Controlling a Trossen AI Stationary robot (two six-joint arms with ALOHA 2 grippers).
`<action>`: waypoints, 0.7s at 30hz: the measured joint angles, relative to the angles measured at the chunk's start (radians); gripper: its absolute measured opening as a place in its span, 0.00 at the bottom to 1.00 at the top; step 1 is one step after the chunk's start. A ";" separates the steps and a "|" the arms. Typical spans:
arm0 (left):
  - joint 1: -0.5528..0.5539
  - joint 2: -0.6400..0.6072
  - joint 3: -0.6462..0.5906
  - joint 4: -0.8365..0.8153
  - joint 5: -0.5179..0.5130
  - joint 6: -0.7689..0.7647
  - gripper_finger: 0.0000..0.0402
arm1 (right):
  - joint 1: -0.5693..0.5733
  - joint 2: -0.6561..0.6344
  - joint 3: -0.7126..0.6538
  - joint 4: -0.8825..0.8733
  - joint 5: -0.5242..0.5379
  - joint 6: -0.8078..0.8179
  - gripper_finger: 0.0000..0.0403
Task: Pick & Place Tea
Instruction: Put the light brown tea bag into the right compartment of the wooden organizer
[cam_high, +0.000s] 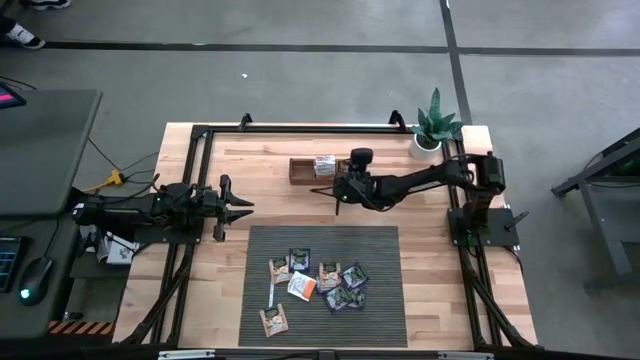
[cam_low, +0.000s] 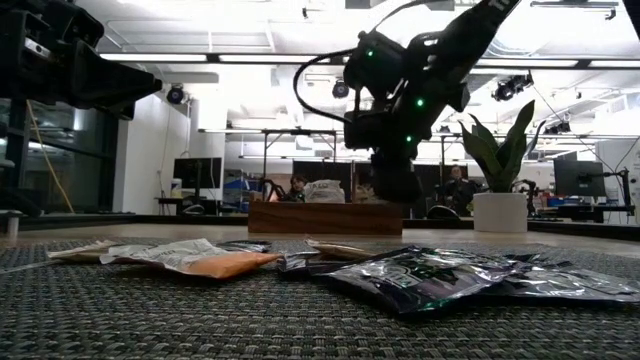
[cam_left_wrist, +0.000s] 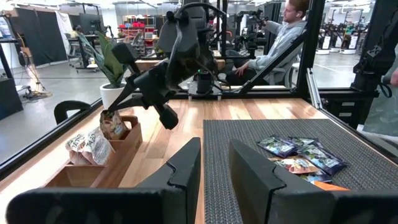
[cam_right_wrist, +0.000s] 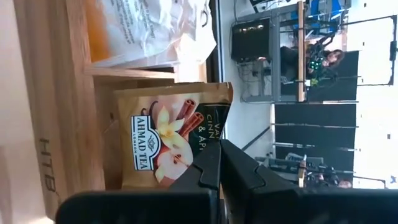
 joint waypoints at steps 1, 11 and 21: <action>0.000 0.000 0.000 0.000 0.000 0.000 0.21 | -0.004 0.005 0.000 0.007 -0.005 -0.001 0.00; 0.000 0.000 0.000 0.000 0.000 0.000 0.21 | -0.013 0.024 0.000 0.040 -0.034 -0.055 0.00; 0.000 0.000 0.000 0.000 0.000 0.000 0.21 | -0.020 0.024 0.000 0.038 -0.039 -0.054 0.17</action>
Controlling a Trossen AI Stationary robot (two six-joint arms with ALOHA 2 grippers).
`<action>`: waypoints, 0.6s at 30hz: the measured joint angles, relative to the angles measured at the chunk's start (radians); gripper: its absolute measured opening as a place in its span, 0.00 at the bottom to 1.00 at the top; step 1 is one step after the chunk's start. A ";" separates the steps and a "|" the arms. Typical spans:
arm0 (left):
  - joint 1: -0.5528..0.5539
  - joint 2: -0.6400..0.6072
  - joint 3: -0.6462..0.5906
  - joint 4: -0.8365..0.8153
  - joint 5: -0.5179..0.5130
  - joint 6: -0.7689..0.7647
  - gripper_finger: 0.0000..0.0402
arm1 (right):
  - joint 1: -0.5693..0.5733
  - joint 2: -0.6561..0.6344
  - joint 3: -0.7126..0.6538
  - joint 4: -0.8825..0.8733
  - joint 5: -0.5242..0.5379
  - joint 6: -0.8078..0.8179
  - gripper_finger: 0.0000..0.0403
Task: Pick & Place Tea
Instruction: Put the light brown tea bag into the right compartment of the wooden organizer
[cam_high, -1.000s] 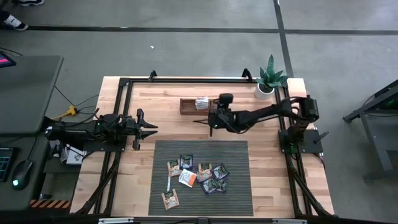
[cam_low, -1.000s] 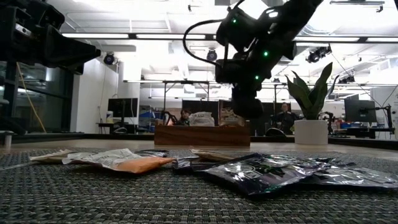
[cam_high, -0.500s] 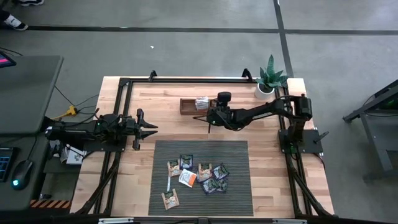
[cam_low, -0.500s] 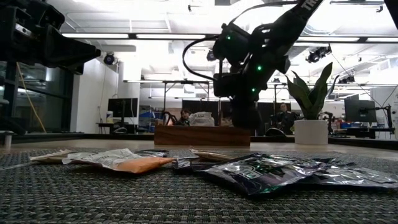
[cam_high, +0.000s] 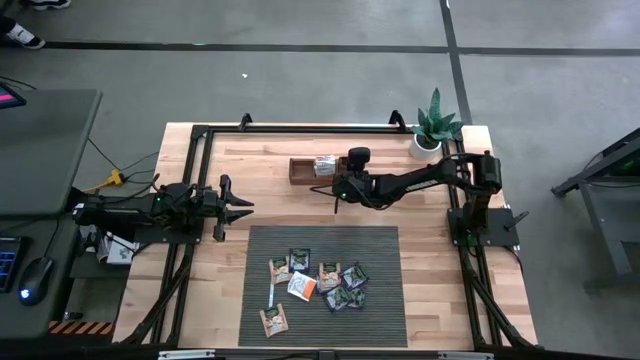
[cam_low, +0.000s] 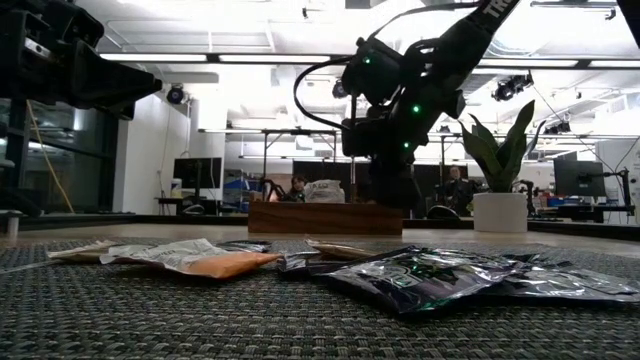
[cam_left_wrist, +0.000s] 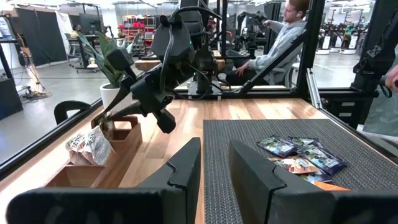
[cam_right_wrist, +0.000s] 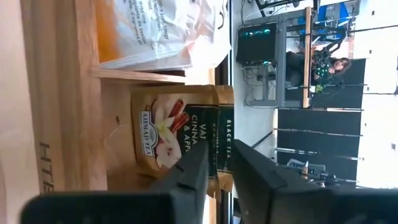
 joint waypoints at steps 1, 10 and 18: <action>0.000 0.000 0.000 0.000 0.000 0.000 0.21 | 0.000 0.000 0.000 0.000 0.000 0.000 0.19; 0.000 0.000 0.000 0.000 0.000 0.000 0.21 | 0.000 0.000 0.000 0.033 0.064 -0.024 0.33; 0.000 0.000 0.000 0.000 0.000 0.000 0.21 | 0.000 0.000 0.032 0.049 0.126 -0.061 0.34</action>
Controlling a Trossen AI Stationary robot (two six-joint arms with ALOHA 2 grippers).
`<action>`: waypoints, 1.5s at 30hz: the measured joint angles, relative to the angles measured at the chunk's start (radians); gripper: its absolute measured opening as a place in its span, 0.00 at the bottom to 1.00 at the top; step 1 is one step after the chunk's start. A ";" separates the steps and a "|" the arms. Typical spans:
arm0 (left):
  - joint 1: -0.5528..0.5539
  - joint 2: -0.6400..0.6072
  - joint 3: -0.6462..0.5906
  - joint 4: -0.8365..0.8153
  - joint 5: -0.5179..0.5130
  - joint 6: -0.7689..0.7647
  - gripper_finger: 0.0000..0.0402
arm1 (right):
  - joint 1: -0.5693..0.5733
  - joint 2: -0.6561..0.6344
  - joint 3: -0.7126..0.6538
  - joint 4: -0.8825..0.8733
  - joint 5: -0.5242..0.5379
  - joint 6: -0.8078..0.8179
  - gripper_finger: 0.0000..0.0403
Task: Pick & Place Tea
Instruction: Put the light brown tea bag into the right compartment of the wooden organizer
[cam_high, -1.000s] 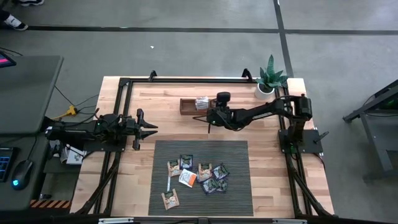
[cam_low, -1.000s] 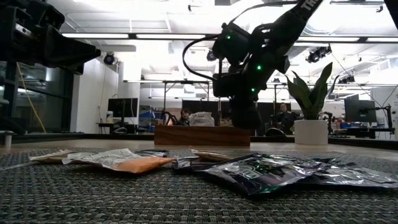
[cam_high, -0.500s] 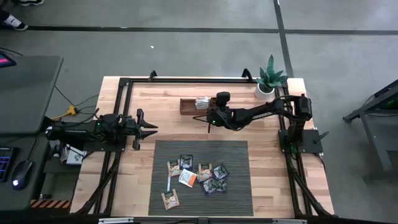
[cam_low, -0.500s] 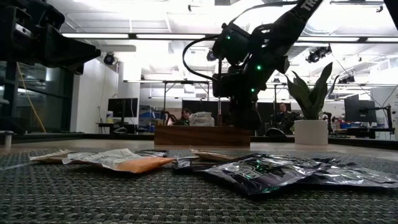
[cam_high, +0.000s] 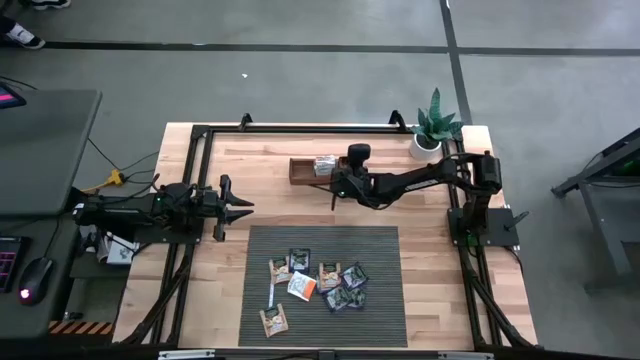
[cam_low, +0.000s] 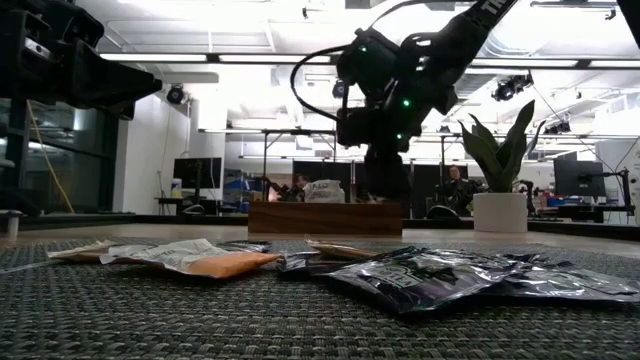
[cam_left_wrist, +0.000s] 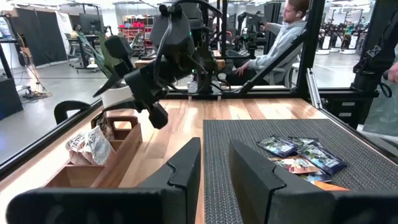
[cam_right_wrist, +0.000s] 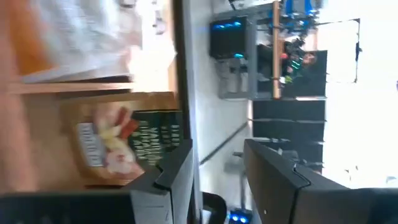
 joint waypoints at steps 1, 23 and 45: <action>0.000 0.000 0.000 0.000 0.000 0.000 0.21 | 0.000 0.000 0.004 0.001 0.021 -0.002 0.34; 0.000 0.000 0.000 0.000 0.000 0.000 0.21 | 0.217 -0.120 0.128 -0.366 -0.280 0.398 0.34; 0.000 0.000 0.000 0.000 0.000 0.000 0.21 | 0.293 0.001 0.207 -0.470 -1.226 0.599 0.34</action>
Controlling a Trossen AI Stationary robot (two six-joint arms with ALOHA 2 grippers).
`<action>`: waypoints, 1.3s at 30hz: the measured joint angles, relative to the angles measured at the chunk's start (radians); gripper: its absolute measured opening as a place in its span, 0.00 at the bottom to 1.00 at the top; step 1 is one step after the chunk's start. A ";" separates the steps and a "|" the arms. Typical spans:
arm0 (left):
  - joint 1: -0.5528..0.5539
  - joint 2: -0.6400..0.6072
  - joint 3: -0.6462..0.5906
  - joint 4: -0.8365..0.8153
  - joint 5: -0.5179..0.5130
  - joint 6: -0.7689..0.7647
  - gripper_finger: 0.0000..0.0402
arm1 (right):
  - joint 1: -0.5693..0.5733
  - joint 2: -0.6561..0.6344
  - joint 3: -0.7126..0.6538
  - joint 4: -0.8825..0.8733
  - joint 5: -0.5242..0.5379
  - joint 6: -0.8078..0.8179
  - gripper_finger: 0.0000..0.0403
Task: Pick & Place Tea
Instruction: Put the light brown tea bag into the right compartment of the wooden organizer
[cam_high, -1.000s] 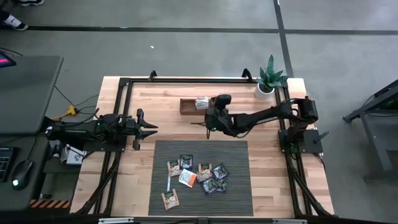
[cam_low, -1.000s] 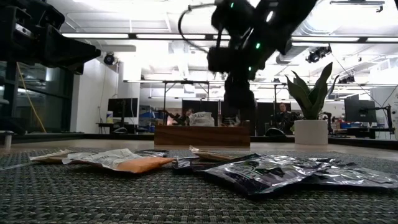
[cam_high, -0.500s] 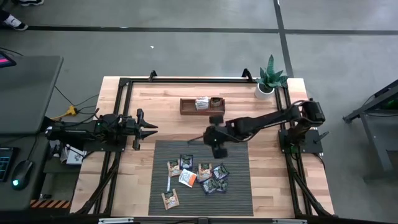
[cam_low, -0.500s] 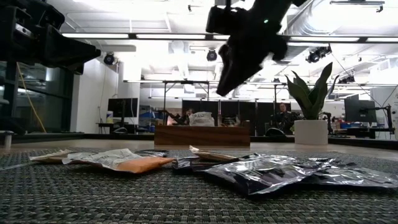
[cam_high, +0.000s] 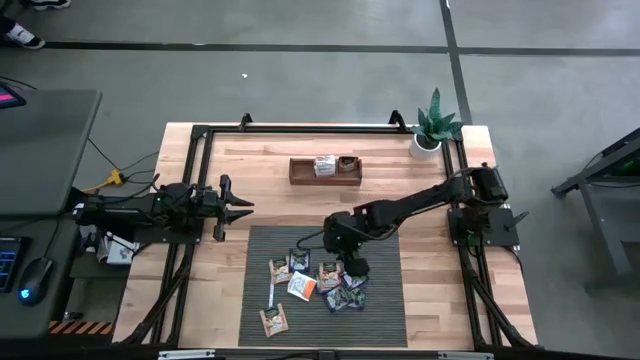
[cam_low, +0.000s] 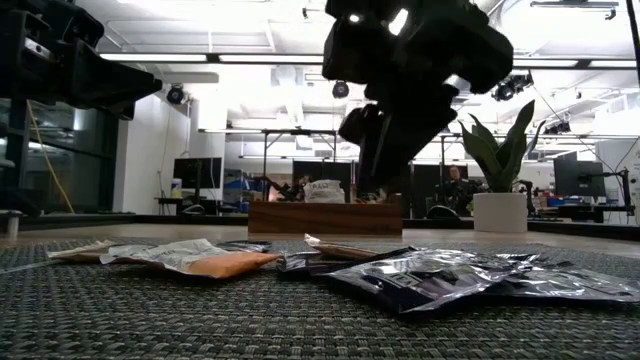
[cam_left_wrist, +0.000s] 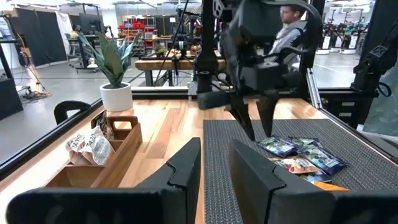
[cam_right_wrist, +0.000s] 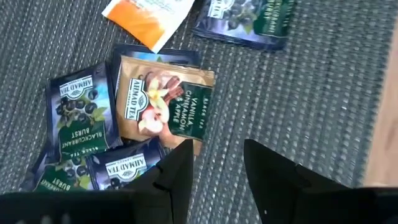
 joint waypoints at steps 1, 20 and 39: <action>0.000 0.000 0.000 0.000 0.000 0.000 0.21 | 0.003 0.006 0.000 0.007 0.001 0.000 0.34; 0.000 0.000 0.000 0.000 0.000 0.000 0.21 | 0.018 0.073 0.000 0.122 0.003 -0.006 0.47; 0.000 0.000 0.000 0.000 0.000 0.000 0.21 | 0.033 0.183 0.157 0.052 0.019 -0.012 0.54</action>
